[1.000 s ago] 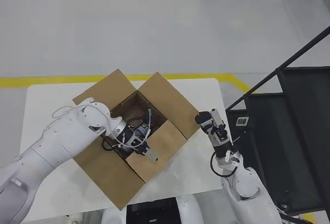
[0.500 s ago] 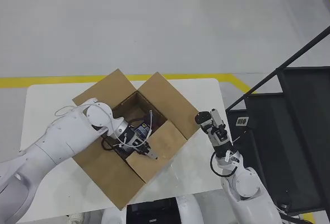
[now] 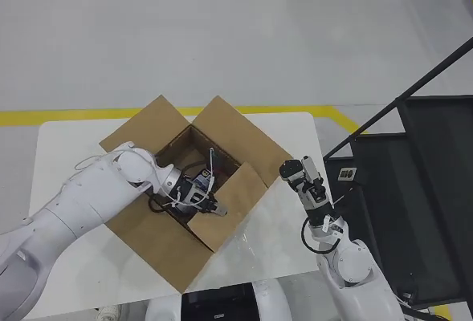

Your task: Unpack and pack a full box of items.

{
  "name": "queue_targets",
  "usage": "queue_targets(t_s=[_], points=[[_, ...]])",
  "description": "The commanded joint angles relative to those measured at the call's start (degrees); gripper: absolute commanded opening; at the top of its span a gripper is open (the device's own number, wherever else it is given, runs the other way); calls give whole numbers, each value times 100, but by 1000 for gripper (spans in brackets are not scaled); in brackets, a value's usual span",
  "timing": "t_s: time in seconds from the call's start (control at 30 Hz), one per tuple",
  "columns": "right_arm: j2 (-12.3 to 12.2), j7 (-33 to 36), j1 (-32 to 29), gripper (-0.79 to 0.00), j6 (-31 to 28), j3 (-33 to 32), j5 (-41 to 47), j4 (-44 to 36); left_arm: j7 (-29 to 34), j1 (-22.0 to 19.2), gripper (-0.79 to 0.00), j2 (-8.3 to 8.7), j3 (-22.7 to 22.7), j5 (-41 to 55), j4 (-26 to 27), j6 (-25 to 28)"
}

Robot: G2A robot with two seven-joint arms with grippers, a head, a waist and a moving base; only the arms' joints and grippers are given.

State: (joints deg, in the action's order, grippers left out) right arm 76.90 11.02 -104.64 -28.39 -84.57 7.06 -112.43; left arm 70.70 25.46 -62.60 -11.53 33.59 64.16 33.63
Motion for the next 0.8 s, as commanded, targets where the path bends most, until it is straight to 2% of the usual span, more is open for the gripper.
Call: queue_targets(t_s=[0.0,0.23,0.77], points=[[0,0,0,0,0,0,0,0,-112,76,-785,52,-99,67,-64,108],[0,0,0,0,0,0,0,0,-534,374,-785,197,-491,96,2,130],[0,0,0,0,0,0,0,0,-1651,1161,-785,575,-1278,-878,1024,-477]])
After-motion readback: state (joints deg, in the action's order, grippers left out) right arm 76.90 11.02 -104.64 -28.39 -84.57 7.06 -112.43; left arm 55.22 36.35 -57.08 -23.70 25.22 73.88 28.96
